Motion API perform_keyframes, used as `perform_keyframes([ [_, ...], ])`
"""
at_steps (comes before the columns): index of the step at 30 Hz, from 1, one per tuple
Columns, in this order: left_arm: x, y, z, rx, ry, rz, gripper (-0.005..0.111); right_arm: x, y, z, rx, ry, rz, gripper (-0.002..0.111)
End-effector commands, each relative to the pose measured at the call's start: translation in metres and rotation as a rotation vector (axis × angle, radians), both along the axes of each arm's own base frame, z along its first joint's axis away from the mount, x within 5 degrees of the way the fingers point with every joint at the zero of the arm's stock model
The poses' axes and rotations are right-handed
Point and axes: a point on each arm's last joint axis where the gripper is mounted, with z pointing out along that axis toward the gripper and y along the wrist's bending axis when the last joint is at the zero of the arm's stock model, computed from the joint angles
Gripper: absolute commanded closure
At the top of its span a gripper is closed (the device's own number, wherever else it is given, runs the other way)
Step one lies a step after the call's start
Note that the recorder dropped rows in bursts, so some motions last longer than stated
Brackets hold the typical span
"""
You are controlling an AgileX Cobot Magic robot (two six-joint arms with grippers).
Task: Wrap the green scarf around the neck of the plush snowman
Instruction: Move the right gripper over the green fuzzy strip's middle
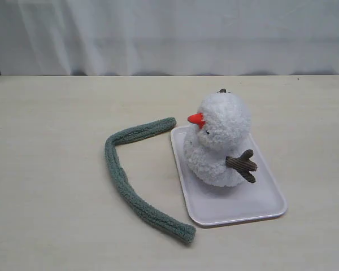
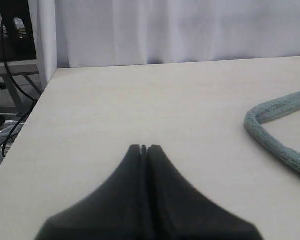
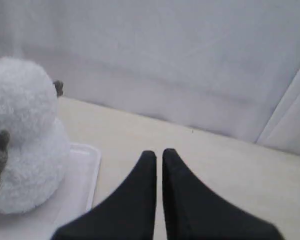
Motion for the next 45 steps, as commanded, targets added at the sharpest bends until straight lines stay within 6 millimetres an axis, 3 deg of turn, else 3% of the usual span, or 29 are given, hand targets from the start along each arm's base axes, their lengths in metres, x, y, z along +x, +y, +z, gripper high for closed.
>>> perform_keyframes([
  [1, 0.0, 0.0, 0.0, -0.012, -0.01, 0.006, 0.107, 0.0, 0.002, 0.013, -0.042, -0.149, 0.027, 0.104],
  [4, 0.0, 0.0, 0.0, -0.012, -0.01, 0.006, 0.107, -0.003, 0.006, 0.027, 0.008, -0.312, 0.062, 0.104],
  [9, 0.0, 0.0, 0.0, -0.012, -0.01, 0.006, 0.107, -0.01, 0.004, 0.047, 0.605, -0.51, 0.165, 0.104],
  [12, 0.0, 0.0, 0.0, -0.012, -0.01, 0.006, 0.107, -0.013, 0.005, 0.055, 0.648, -0.56, 0.212, 0.104],
  [14, 0.0, 0.0, 0.0, -0.012, -0.01, 0.006, 0.107, -0.019, 0.005, 0.084, 0.658, -0.44, 0.169, 0.096],
  [19, 0.0, 0.0, 0.0, -0.01, -0.01, 0.006, 0.107, -0.017, -0.003, 0.154, 0.521, -0.135, -0.029, 0.051],
  [20, 0.0, 0.0, 0.0, -0.01, -0.01, 0.006, 0.107, -0.014, -0.001, 0.17, 0.474, -0.058, -0.024, 0.049],
  [23, 0.0, 0.0, 0.0, -0.01, -0.01, 0.006, 0.107, 0.0, 0.011, 0.188, 0.431, 0.129, 0.067, 0.049],
  [26, 0.0, 0.0, 0.0, -0.01, -0.01, 0.006, 0.107, 0.031, 0.043, 0.206, 0.437, 0.291, 0.398, 0.05],
  [28, 0.0, 0.0, 0.0, -0.01, -0.01, 0.006, 0.107, 0.043, 0.064, 0.201, 0.461, 0.357, 0.659, 0.053],
  [30, 0.0, 0.0, 0.0, -0.01, -0.01, 0.006, 0.107, 0.056, 0.074, 0.185, 0.493, 0.451, 0.79, 0.053],
  [41, 0.0, 0.0, 0.0, -0.01, -0.01, 0.006, 0.107, 0.107, 0.064, 0.11, 0.417, 0.686, 0.585, 0.053],
  [45, 0.0, 0.0, 0.0, -0.012, -0.01, 0.006, 0.107, 0.116, 0.086, 0.1, 0.34, 0.694, 0.616, 0.055],
])
